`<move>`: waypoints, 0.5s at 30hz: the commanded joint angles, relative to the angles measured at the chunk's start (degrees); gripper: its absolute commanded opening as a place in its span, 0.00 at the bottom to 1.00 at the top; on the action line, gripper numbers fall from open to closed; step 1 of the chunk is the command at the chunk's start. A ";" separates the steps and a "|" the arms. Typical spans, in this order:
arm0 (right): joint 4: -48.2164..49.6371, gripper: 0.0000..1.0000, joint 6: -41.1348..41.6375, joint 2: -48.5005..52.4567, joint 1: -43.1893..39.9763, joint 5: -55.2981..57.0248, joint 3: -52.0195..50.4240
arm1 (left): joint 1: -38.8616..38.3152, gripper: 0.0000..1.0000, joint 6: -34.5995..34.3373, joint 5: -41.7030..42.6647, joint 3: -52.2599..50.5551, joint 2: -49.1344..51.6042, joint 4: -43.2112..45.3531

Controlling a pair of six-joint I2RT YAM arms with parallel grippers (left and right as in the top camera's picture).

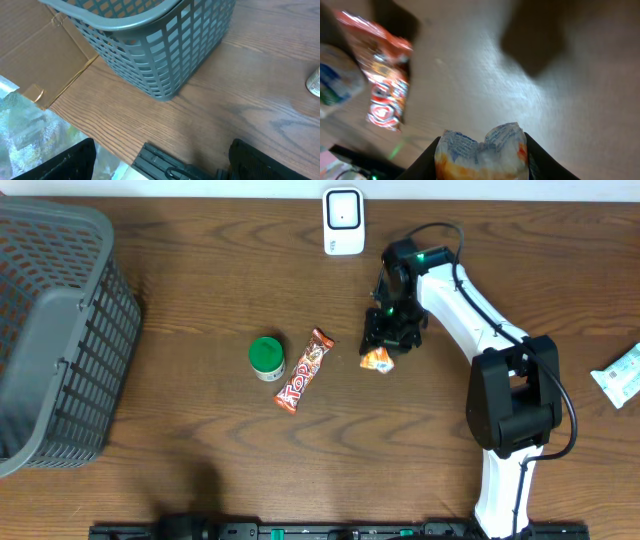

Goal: Scan the item barcode
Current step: 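Hold the tissue pack up against the white scanner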

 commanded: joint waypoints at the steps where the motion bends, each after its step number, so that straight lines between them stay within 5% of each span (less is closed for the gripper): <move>1: 1.33 0.29 0.59 0.04 0.33 -0.72 4.87 | 0.15 0.86 -0.33 -0.31 0.15 -0.50 -4.46; 15: 16.87 0.36 -5.18 0.04 3.82 13.18 19.61 | 0.15 0.86 -0.33 -0.33 0.15 -0.50 -4.46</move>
